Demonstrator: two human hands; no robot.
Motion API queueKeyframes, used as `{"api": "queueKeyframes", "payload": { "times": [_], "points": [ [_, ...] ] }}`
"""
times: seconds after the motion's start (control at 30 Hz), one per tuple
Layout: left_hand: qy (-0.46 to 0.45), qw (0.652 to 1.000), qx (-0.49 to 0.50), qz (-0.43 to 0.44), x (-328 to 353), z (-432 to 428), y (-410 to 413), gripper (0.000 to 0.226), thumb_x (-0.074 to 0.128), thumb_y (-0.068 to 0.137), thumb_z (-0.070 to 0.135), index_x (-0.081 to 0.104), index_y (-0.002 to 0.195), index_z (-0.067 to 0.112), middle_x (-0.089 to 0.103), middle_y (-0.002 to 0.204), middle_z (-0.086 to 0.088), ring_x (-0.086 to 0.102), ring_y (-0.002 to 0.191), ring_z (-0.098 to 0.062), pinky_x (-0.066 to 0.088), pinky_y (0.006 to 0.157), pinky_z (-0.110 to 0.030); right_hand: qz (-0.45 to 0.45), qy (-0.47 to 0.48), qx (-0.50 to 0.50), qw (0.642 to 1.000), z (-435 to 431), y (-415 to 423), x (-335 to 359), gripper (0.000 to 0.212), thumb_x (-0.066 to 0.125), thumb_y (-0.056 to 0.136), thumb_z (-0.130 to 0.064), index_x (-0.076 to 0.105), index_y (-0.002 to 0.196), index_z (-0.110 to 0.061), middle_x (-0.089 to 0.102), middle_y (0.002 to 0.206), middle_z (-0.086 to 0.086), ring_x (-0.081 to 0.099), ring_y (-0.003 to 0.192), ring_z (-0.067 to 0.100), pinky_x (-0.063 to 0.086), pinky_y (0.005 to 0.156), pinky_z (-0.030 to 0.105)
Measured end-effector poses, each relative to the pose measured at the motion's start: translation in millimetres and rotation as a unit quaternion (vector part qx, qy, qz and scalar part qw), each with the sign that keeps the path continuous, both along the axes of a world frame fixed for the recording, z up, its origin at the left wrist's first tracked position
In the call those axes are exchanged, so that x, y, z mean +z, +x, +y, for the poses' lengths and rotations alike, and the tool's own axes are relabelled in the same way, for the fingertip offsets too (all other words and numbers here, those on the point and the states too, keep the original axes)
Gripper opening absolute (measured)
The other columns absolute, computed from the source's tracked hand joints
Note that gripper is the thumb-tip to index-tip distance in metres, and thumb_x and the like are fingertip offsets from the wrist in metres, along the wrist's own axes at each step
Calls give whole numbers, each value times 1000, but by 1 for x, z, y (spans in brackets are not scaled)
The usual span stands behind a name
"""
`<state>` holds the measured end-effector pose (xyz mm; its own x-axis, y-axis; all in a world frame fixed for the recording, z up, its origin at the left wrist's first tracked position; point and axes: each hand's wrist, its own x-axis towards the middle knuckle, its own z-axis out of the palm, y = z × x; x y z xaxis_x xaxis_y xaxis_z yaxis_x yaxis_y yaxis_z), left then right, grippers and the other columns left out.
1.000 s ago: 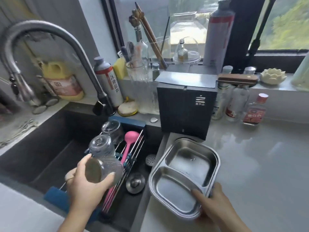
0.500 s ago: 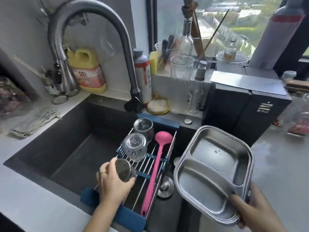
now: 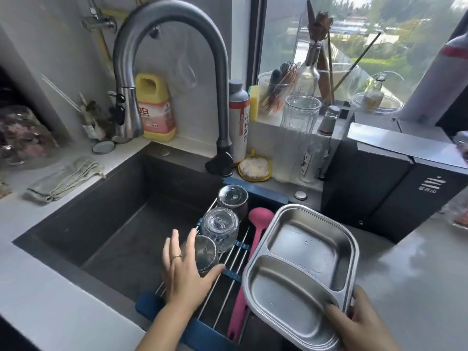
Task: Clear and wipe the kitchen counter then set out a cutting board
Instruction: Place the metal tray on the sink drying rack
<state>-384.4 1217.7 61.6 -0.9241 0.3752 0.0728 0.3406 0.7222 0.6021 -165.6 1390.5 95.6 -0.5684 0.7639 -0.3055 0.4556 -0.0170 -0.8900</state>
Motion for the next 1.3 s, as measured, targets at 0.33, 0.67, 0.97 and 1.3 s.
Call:
{"api": "queueKeyframes", "payload": {
  "times": [0.33, 0.67, 0.97, 1.3],
  "points": [
    [528, 524, 82, -663, 42, -2, 68, 75, 56, 53, 64, 70, 98, 6, 72, 91, -25, 69, 80, -41, 57, 64, -52, 45, -64, 104, 992, -21, -55, 3, 29, 56, 81, -3, 48, 101, -24, 58, 51, 1, 46, 31, 16, 36, 32, 20],
    [532, 409, -8, -741, 62, -7, 56, 88, 57, 55, 73, 66, 107, 2, 61, 116, -31, 57, 102, -50, 39, 94, -63, 22, 38, 184, 982, -32, -92, 14, 33, 61, 82, -23, 50, 112, -26, 66, 95, -9, 60, 86, 4, 51, 77, 24],
    [501, 815, 58, -286, 73, -21, 34, 77, 82, 31, 49, 69, 102, 22, 73, 97, -8, 69, 90, -20, 55, 76, -29, -19, 52, 200, 978, -28, -88, 13, 55, 58, 85, -41, 37, 133, -24, 57, 69, -7, 55, 63, 5, 44, 62, 21],
    [80, 987, 86, 107, 30, -15, 14, 75, 78, 32, 58, 72, 99, 24, 36, 132, -31, 42, 118, -44, 37, 100, -50, -27, 73, 183, 980, -22, -78, 6, 43, 57, 87, -35, 44, 126, -24, 61, 74, -4, 64, 75, 10, 50, 74, 24]
  ]
}}
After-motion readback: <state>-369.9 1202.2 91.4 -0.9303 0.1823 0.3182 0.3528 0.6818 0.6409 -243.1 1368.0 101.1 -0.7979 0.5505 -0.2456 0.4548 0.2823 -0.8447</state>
